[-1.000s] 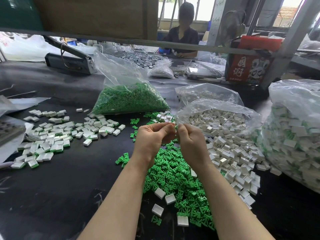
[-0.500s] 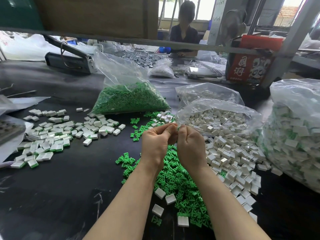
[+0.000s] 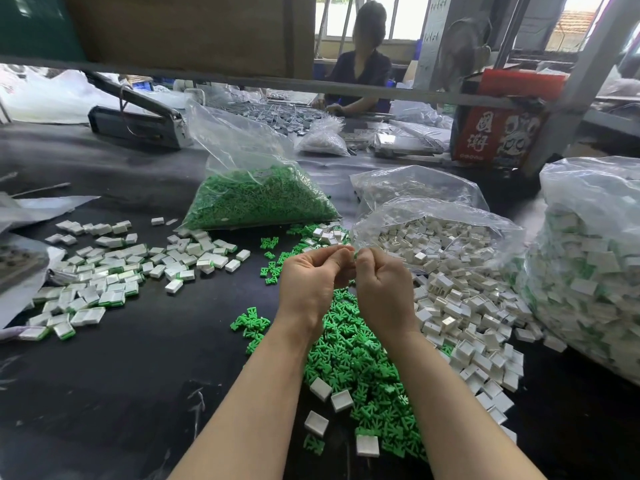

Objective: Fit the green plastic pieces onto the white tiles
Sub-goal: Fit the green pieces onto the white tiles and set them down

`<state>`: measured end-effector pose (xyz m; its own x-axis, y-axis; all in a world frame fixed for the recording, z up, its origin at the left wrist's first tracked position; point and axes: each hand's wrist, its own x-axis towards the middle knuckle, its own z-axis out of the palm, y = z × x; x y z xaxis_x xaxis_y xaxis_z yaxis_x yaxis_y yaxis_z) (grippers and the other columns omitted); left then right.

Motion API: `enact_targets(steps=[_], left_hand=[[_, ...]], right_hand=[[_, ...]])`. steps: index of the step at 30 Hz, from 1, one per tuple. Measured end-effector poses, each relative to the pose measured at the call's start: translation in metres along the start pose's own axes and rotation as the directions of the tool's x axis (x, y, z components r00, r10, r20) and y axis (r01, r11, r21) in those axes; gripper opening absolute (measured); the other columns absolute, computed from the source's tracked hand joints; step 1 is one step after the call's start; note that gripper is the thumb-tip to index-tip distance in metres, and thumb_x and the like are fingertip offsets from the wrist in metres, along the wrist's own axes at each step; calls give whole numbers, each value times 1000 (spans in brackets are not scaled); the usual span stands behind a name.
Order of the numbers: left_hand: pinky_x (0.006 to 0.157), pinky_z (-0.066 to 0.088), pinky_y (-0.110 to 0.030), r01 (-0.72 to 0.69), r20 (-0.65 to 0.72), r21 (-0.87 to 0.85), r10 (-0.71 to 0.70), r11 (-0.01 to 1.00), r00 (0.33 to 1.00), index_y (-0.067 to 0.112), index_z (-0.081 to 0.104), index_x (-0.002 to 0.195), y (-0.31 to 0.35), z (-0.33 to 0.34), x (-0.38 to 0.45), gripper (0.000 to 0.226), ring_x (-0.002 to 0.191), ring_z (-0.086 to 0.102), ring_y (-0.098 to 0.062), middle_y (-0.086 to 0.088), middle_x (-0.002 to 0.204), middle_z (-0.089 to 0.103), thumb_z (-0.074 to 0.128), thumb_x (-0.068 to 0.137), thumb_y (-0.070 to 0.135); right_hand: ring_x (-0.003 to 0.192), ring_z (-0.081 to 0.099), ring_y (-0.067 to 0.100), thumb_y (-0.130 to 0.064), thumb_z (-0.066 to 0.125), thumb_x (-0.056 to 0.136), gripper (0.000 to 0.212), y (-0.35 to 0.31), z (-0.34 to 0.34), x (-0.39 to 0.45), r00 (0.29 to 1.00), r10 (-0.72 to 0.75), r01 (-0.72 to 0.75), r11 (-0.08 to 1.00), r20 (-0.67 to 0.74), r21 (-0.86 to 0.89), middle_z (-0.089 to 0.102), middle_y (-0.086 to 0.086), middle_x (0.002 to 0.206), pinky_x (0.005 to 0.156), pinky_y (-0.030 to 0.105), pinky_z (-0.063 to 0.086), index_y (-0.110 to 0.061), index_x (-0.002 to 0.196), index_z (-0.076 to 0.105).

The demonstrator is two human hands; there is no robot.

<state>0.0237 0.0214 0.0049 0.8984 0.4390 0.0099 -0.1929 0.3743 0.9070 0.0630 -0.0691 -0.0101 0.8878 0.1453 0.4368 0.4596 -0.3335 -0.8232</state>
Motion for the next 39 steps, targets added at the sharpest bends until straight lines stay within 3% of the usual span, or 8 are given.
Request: enact_targets(steps=[7, 10, 14, 17, 22, 25, 31, 39], left_hand=[[51, 50, -19, 73, -40, 4, -73, 997, 997, -1, 72, 90, 1, -1, 1, 7, 60, 67, -16, -14, 77, 72, 68, 85, 2], [53, 52, -19, 71, -39, 36, -69, 997, 997, -2, 73, 92, 1, 0, 1, 9, 60, 66, -16, -14, 76, 72, 68, 86, 2], [48, 48, -17, 14, -10, 125, -12, 992, 1000, 4, 73, 84, 2, -8, 2, 8, 52, 63, -7, -3, 61, 70, 67, 87, 2], [46, 45, -15, -28, 68, 171, 17, 985, 998, 4, 72, 82, 1, -8, 0, 11, 51, 64, -7, -2, 61, 70, 64, 90, 4], [44, 36, -12, -9, 132, 396, -47, 918, 990, 15, 60, 74, -4, -8, 0, 36, 48, 50, -5, 7, 54, 58, 45, 102, 33], [41, 38, -10, 32, 64, 319, -55, 947, 996, 17, 61, 64, -7, 0, -5, 45, 42, 52, 5, 14, 47, 59, 43, 103, 32], [44, 17, -26, 38, -57, 17, -37, 999, 998, 26, 26, 48, -15, 13, -4, 53, 44, 15, -10, 8, 49, 19, 35, 100, 24], [37, 14, -20, 59, 56, 52, -62, 997, 997, 26, 24, 62, -4, 0, 0, 44, 44, 12, -9, 3, 56, 16, 32, 104, 38]], right_hand=[[62, 62, 25, -21, 46, 96, 39, -1, 7, -4, 992, 65, -48, 988, -111, 150, 66, 5, 62, 61, 43, 53, -8, 65, 65], [49, 53, 7, -21, 47, 96, 43, 0, 7, -4, 990, 78, -54, 979, -120, 197, 59, -9, 50, 53, 34, 49, -22, 55, 60], [47, 45, 7, -24, 43, 93, 48, 1, 5, -2, 996, 85, -93, 955, 40, 280, 52, -14, 45, 54, 40, 48, -31, 49, 61], [57, 64, 11, -23, 45, 103, 43, 3, 1, -1, 991, 56, -94, 939, 121, 332, 68, -4, 60, 58, 32, 51, -22, 69, 72], [49, 50, 9, -22, 44, 104, 47, -2, 2, -2, 980, 89, -145, 928, 175, 342, 54, -5, 49, 51, 34, 40, -16, 61, 62], [63, 59, 32, -20, 46, 103, 43, -10, 8, -5, 964, 201, -258, 871, 175, 419, 64, 19, 66, 62, 46, 49, 2, 71, 63], [39, 25, 11, -18, 41, 101, 46, -19, 10, -3, 864, 492, -423, 588, 111, 689, 29, -7, 42, 44, 25, 23, -19, 56, 34], [45, 23, 11, -28, 37, 104, 44, -22, 0, -1, 895, 340, -447, 705, 290, 551, 29, -5, 50, 41, 22, 21, -19, 60, 36]])
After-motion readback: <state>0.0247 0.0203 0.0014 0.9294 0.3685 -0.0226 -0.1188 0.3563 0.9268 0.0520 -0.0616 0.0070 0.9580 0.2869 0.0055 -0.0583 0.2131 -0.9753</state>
